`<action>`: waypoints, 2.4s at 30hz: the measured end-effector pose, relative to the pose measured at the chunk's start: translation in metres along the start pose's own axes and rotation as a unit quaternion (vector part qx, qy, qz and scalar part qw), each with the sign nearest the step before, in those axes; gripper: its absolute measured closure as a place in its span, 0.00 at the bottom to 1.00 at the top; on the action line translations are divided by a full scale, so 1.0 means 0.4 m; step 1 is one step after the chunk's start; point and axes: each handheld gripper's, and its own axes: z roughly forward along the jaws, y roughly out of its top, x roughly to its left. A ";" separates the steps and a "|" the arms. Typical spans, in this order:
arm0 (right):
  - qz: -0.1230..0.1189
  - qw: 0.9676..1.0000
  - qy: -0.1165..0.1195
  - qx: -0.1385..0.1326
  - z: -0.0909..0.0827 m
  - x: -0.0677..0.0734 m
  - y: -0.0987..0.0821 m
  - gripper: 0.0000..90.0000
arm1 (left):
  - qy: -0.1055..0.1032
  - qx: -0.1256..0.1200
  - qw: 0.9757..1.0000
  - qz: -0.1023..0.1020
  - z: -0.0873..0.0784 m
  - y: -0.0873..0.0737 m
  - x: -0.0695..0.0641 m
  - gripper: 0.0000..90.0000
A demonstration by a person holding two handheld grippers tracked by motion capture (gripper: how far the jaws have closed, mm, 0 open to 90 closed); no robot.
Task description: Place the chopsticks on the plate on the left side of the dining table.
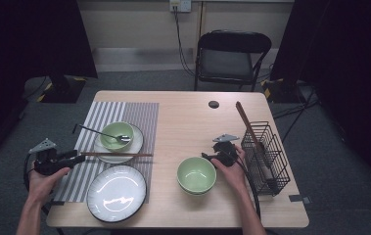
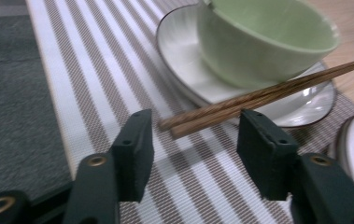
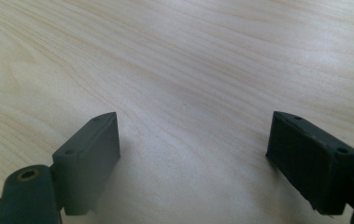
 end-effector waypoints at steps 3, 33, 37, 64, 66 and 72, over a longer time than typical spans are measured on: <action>0.000 1.000 0.000 0.000 0.000 0.000 0.000 0.18 | 0.002 0.006 1.000 -0.001 0.011 -0.006 0.003 0.40; 0.000 1.000 0.001 0.000 0.000 0.000 0.000 0.18 | -0.005 0.052 0.998 0.028 0.057 0.011 -0.037 0.30; 0.000 1.000 0.000 0.000 0.000 0.000 0.000 0.18 | -0.005 0.054 0.998 0.031 0.056 0.012 -0.041 0.29; 0.000 1.000 0.000 0.000 0.000 0.000 0.000 0.18 | 0.010 0.022 0.999 0.022 0.019 0.044 -0.054 0.21; 0.000 1.000 0.000 0.000 0.000 0.000 0.000 0.18 | 0.011 0.023 0.999 0.022 0.018 0.044 -0.055 0.21; 0.000 1.000 0.000 0.000 0.000 0.000 0.000 0.18 | 0.027 0.031 0.999 0.016 -0.009 0.027 -0.069 0.21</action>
